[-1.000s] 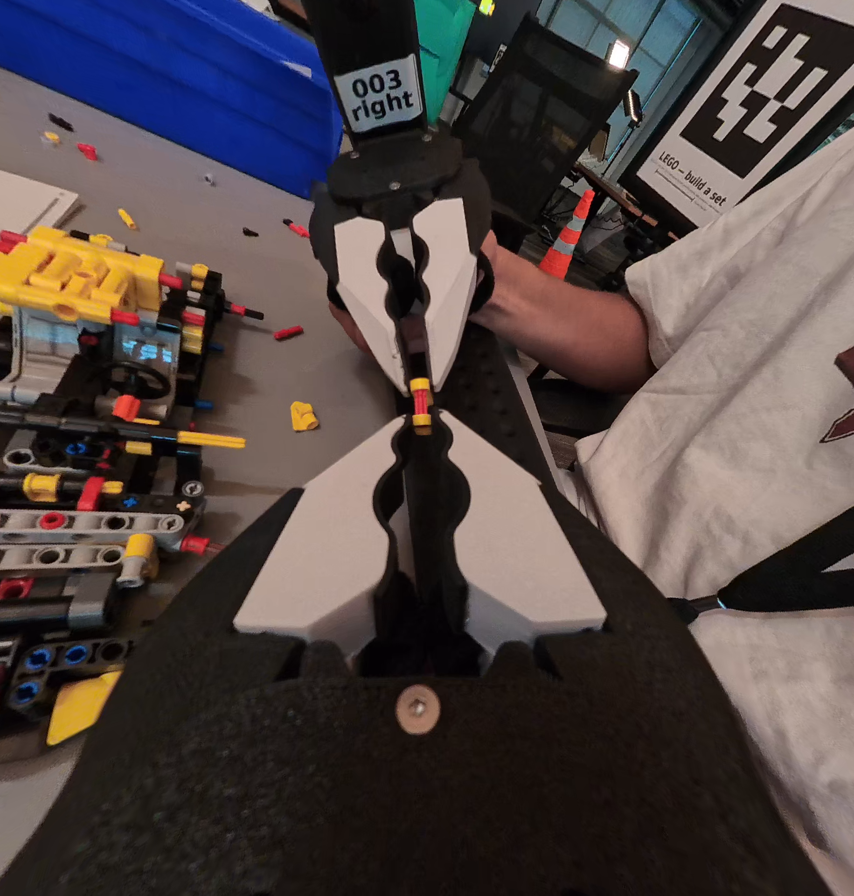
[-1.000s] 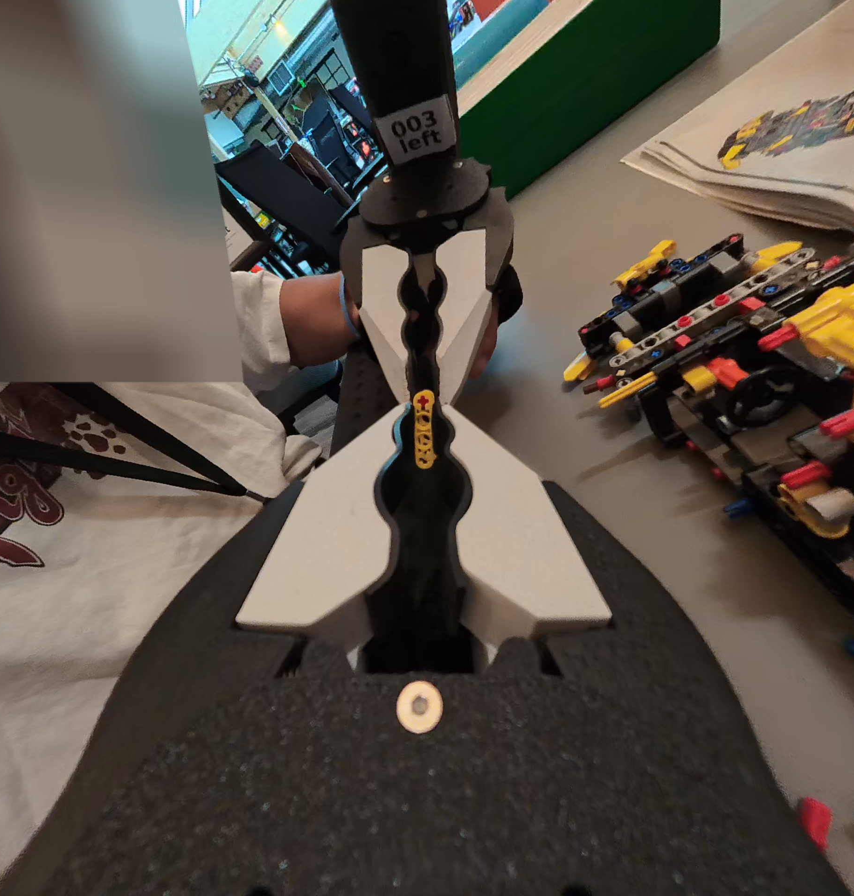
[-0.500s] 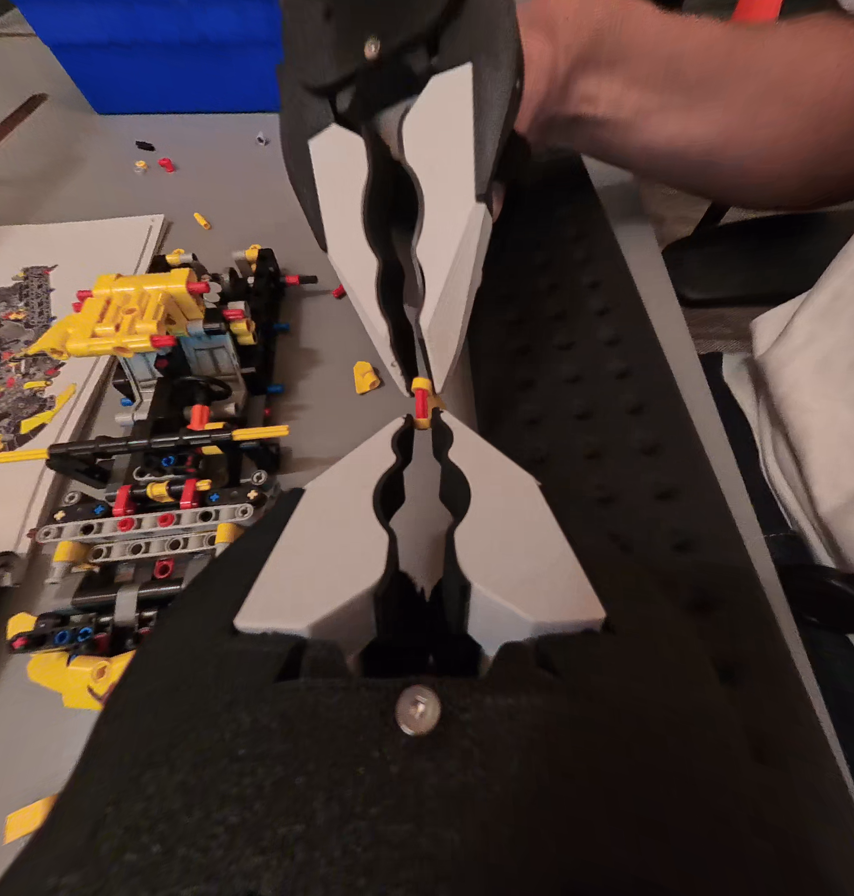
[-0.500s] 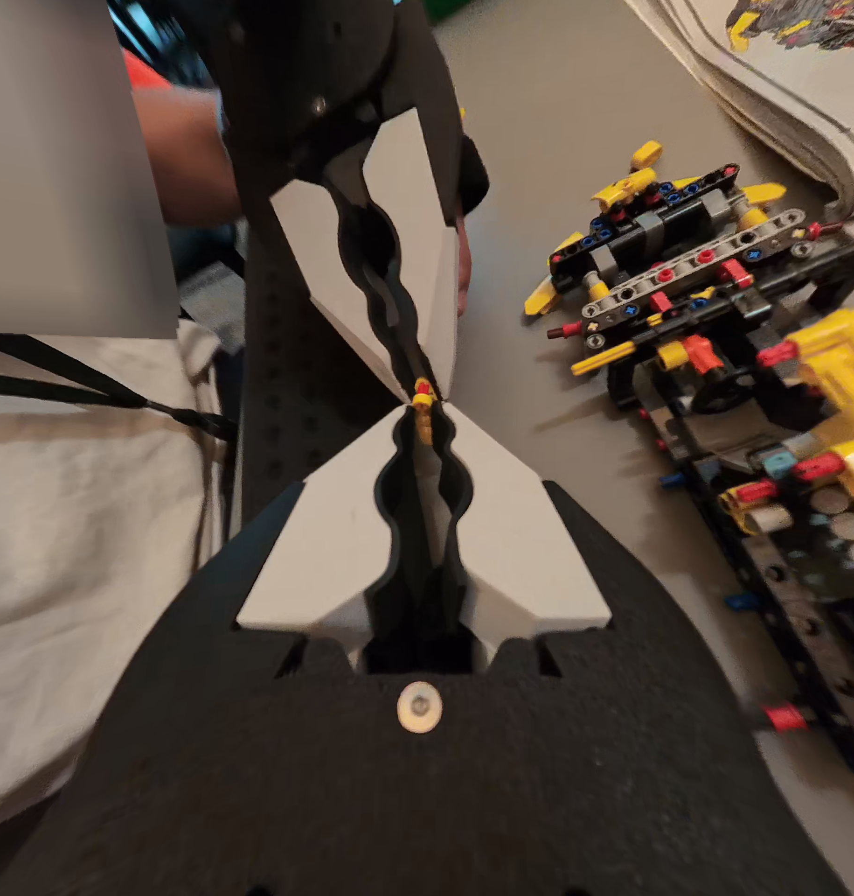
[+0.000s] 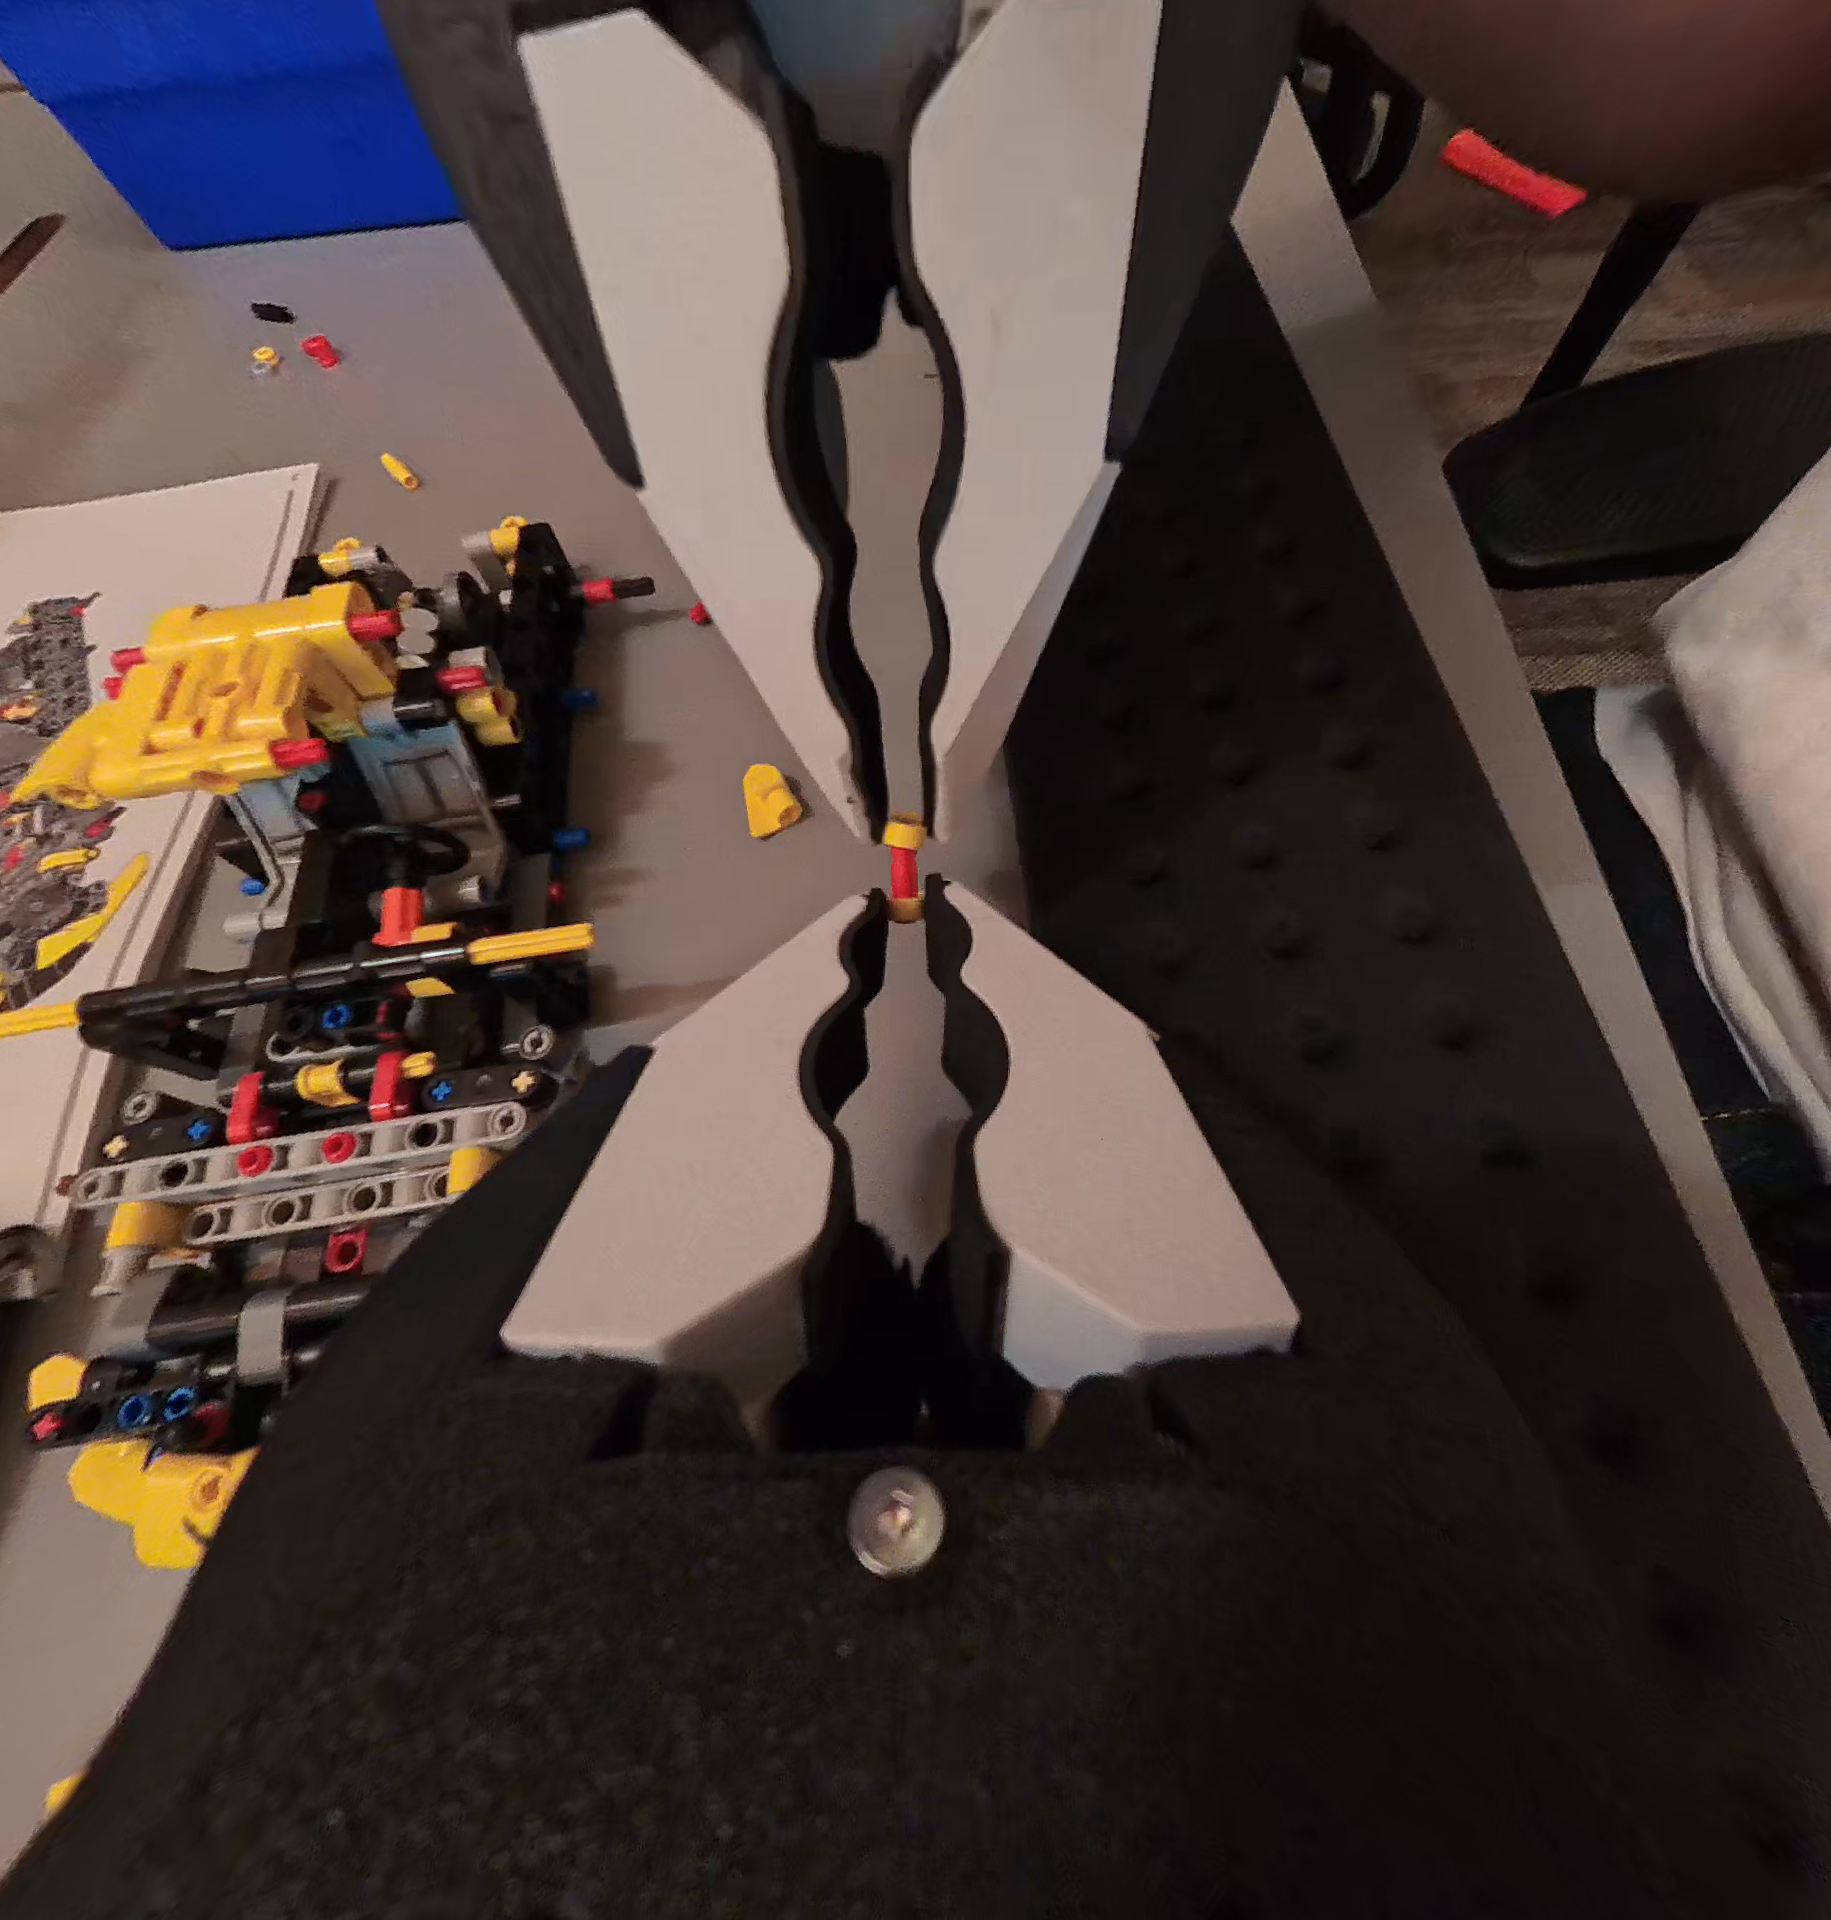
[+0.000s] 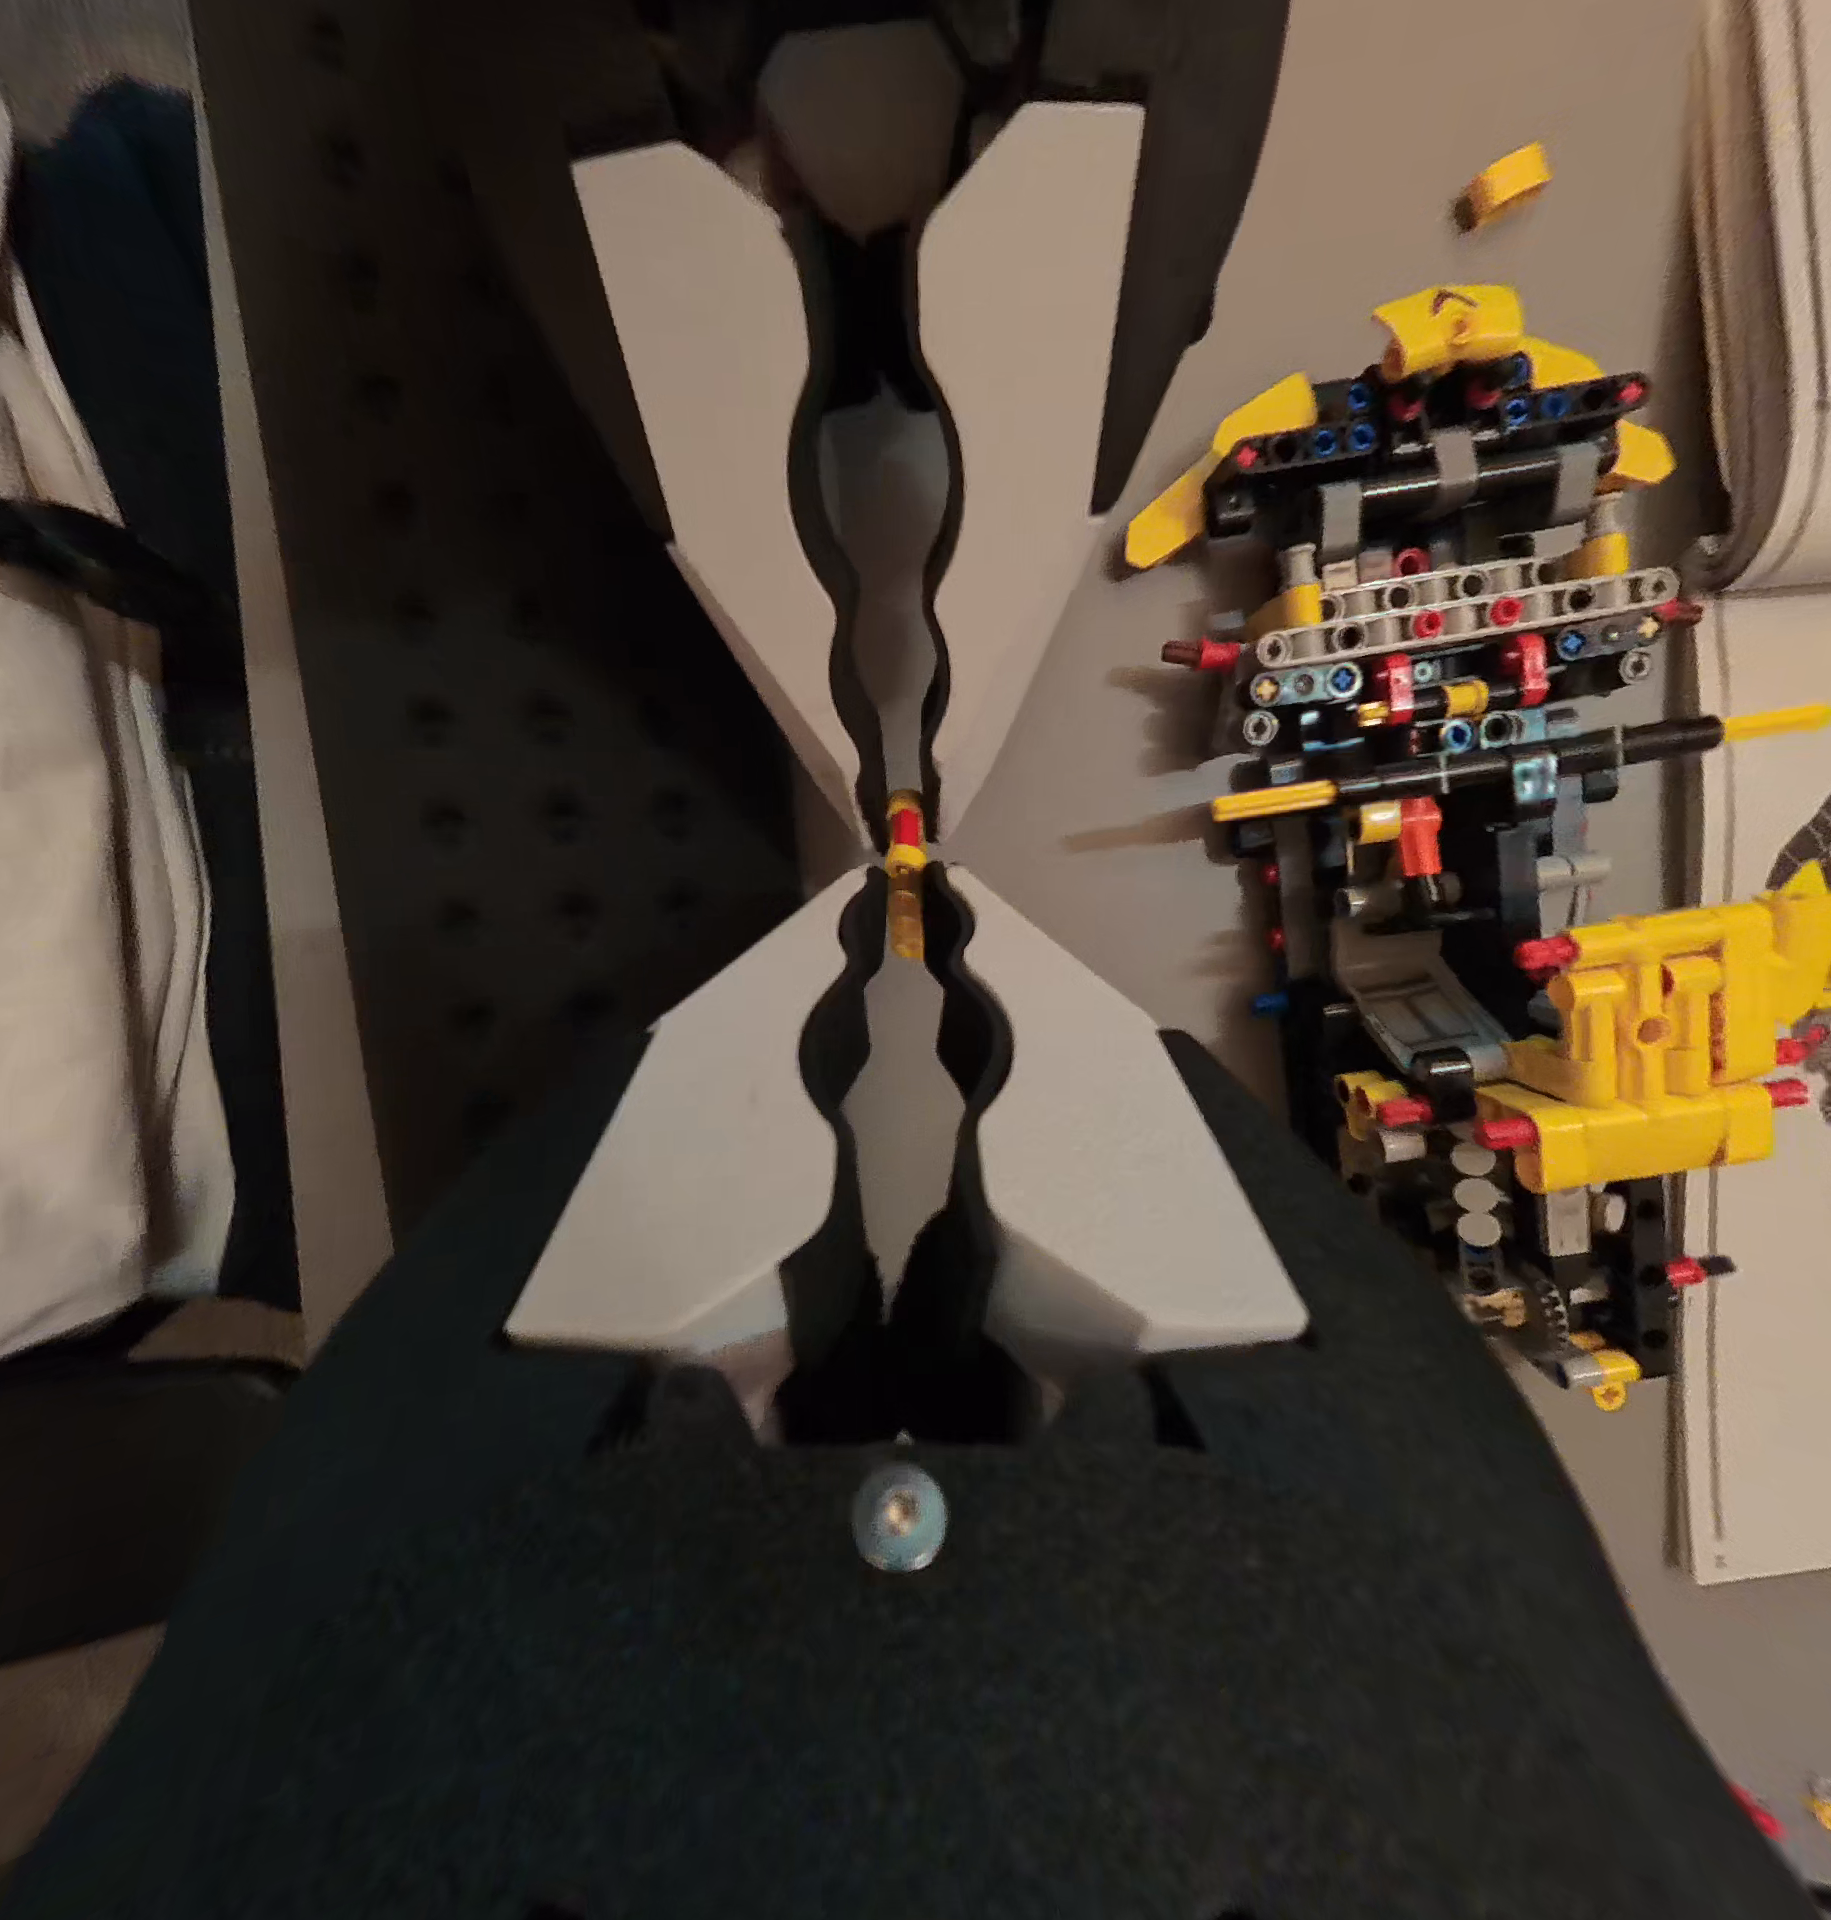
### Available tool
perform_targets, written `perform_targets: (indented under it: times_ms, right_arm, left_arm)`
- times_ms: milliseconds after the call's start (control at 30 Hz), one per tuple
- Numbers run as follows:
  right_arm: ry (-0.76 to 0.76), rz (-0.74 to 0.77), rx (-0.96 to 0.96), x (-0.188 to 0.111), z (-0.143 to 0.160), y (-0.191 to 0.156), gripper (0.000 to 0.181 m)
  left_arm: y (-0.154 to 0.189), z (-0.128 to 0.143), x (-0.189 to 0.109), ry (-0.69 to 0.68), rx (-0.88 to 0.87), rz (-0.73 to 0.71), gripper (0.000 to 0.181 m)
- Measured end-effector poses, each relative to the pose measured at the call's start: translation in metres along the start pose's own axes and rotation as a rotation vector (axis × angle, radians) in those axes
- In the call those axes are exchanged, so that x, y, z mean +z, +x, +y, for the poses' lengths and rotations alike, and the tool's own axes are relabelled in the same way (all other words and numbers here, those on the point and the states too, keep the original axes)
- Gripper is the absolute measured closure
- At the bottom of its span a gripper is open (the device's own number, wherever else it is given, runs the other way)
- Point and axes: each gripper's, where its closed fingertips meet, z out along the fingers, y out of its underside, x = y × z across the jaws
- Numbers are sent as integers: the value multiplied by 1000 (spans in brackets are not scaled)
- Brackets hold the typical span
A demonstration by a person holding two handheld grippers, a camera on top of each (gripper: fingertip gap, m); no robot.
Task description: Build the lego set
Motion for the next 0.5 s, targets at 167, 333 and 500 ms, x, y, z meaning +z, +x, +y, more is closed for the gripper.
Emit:
perform_targets:
  times_ms: [167,333,500]
  right_arm:
    - [-83,-131,-31,3,3,-6,175]
    - [-114,-210,-62,3,3,-9,176]
    - [-95,-201,-73,4,0,-11,176]
  left_arm:
    - [5,2,2,-20,84,-23,175]
    - [7,2,3,-17,108,-24,175]
    - [8,-3,3,17,65,3,176]
